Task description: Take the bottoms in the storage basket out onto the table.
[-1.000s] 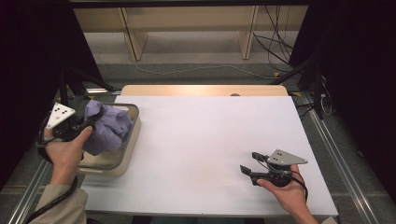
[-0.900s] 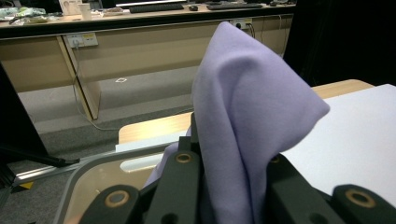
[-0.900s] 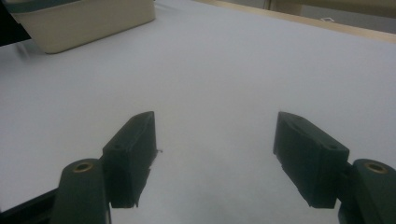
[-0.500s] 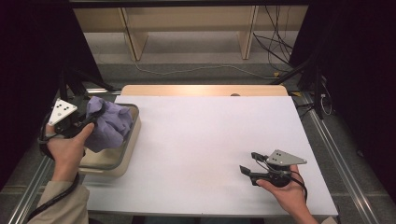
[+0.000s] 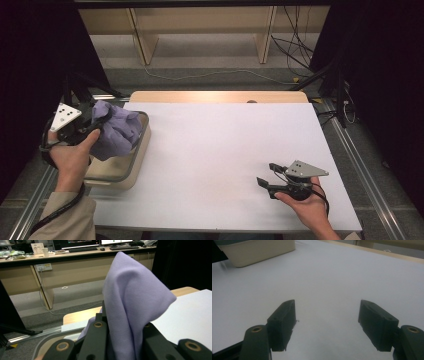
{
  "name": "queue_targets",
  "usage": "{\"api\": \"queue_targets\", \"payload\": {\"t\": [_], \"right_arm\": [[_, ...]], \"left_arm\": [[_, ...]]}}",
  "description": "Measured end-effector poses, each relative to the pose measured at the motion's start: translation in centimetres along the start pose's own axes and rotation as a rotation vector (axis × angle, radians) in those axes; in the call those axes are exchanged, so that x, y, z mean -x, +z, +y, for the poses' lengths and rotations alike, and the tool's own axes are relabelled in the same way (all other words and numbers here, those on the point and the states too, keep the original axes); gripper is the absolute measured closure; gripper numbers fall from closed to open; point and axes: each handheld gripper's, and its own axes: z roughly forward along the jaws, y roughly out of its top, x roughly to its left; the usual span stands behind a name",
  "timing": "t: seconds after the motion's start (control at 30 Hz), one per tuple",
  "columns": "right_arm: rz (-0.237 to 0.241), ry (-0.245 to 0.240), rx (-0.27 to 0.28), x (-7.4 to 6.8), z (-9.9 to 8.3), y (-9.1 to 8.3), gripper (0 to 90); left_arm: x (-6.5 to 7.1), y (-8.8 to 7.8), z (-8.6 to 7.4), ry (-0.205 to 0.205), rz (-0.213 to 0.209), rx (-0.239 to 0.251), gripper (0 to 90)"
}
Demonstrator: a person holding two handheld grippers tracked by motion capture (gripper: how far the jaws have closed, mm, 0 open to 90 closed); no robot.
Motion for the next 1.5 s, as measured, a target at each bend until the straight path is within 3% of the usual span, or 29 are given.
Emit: {"api": "queue_targets", "payload": {"t": [1.5], "right_arm": [[-0.008,0.006,0.006,0.1,0.0,-0.1,31.0]], "left_arm": [[0.9,0.4,1.6,0.013,-0.024,0.043,83.6]]}}
